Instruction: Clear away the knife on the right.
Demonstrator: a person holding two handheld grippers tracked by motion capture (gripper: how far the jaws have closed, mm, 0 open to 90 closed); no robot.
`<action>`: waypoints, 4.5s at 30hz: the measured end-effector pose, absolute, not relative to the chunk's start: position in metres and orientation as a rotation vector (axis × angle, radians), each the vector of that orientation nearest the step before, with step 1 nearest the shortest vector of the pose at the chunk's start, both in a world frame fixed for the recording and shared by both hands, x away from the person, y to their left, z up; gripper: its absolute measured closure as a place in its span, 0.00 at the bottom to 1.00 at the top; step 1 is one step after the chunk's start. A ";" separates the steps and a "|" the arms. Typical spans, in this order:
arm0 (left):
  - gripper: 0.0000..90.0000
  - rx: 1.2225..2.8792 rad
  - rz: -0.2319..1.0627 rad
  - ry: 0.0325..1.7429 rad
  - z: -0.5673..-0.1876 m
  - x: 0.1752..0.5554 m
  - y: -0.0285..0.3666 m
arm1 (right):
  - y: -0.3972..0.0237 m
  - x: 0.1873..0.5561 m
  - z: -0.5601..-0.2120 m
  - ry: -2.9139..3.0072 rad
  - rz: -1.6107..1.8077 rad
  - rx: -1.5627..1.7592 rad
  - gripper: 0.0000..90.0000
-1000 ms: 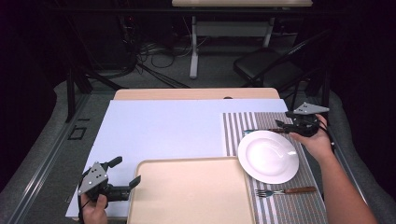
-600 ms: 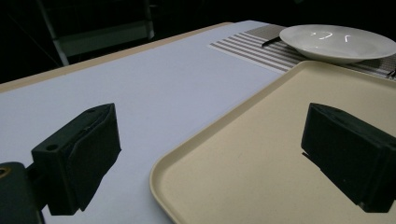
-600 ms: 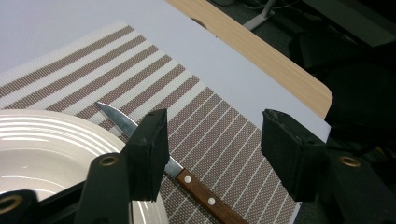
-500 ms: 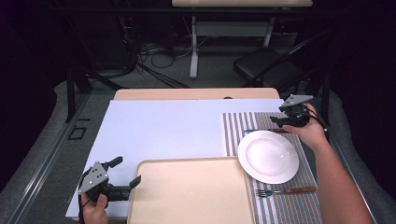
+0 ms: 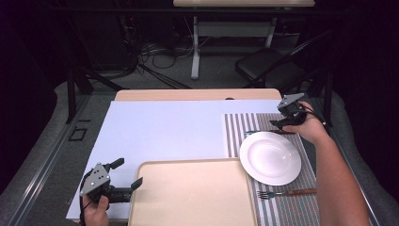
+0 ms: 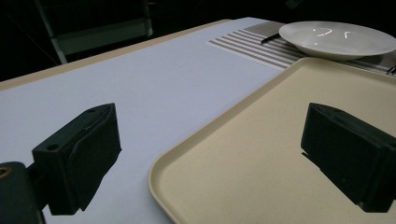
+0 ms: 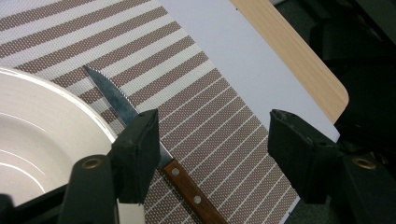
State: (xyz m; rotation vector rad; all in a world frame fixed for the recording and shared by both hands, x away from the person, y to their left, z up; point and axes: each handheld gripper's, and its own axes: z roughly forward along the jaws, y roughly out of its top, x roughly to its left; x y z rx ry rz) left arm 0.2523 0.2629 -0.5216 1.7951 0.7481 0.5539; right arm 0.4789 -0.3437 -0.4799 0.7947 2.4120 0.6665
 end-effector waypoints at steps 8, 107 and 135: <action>0.05 1.792 0.555 0.747 -0.522 0.252 0.263 | -0.337 0.484 -0.483 2.469 0.500 0.666 0.36; 0.06 1.807 0.535 0.760 -0.524 0.255 0.260 | -0.340 0.494 -0.528 2.709 0.274 0.511 0.71; 0.06 1.814 0.531 0.760 -0.525 0.255 0.259 | -0.336 0.491 -0.530 2.727 0.239 0.342 0.82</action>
